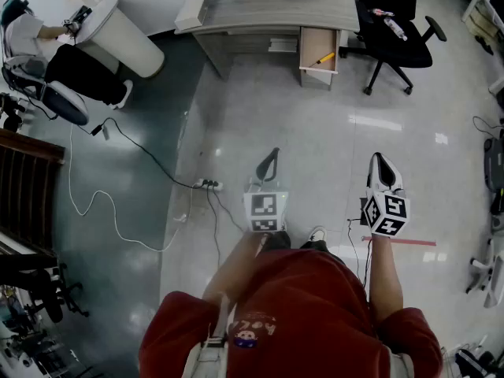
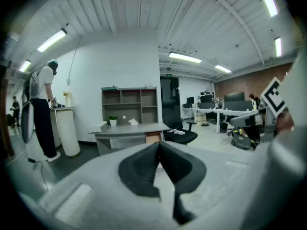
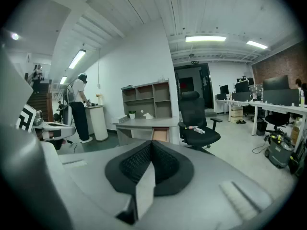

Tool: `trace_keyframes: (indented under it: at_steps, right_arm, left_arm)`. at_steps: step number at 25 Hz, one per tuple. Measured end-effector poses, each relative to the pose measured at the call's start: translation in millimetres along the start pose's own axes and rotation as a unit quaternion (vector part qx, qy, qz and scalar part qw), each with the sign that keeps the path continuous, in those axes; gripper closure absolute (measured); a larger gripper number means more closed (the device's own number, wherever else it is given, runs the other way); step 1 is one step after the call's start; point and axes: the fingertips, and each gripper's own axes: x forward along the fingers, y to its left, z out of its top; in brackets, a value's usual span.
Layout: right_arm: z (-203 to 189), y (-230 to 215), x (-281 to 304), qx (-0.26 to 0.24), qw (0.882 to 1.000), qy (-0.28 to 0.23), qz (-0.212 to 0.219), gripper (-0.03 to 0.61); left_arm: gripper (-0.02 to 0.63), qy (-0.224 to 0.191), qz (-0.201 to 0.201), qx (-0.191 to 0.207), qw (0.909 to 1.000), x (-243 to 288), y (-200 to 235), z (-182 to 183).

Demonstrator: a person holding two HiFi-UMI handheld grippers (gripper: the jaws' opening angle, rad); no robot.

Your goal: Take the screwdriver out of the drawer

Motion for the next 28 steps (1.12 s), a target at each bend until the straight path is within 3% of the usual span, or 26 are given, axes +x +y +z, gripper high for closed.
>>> trace_keyframes:
  at_steps: [18,28]
  right_arm:
    - [-2,-44,-20,-0.009,0.999,-0.014,0.03,0.578]
    - [-4,-48,19,-0.011,1.0,-0.009,0.025,0.578]
  left_arm:
    - [0.615,0.017,0.009,0.005,0.9998,1,-62,-3]
    - [0.615,0.027,-0.013,-0.004,0.9995,41,-55,-17]
